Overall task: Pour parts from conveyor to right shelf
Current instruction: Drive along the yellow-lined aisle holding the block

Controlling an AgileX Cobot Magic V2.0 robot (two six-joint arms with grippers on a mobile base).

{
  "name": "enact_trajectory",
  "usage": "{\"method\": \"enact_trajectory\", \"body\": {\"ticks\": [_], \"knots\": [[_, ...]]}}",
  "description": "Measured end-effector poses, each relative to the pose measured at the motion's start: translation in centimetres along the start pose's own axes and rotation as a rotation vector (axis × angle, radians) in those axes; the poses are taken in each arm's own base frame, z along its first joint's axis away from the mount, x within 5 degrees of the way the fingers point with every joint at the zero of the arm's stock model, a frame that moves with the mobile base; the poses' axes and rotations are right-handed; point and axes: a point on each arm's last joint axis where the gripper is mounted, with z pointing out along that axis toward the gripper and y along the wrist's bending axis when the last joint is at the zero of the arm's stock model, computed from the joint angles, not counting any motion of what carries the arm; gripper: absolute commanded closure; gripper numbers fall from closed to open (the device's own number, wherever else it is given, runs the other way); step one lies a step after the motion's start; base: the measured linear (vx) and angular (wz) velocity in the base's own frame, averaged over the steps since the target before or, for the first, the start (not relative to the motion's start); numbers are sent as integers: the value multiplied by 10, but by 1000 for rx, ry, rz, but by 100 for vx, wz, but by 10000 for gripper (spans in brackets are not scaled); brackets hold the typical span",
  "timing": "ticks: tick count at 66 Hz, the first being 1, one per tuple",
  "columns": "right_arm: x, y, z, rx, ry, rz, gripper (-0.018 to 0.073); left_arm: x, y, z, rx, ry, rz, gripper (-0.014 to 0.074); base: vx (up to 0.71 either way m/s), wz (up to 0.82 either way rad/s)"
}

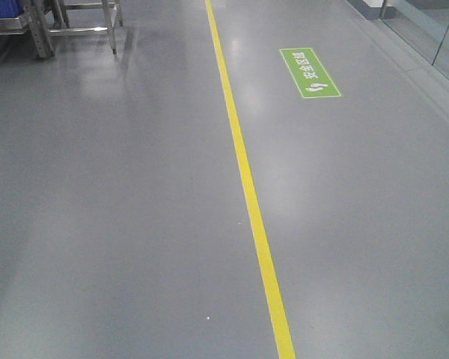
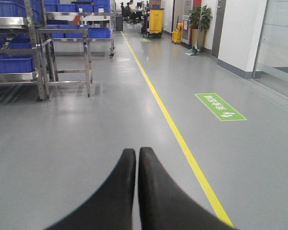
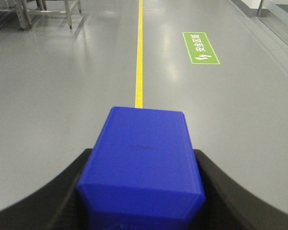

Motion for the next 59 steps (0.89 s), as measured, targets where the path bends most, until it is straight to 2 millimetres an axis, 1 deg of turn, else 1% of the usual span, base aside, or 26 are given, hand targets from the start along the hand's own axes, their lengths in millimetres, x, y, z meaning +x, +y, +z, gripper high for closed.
{"method": "enact_trajectory", "body": {"ticks": [27,59], "knots": [[0,0,0,0,0,0,564,0,0,0,0,0,0,603,29,1],[0,0,0,0,0,0,564,0,0,0,0,0,0,603,47,10]]}}
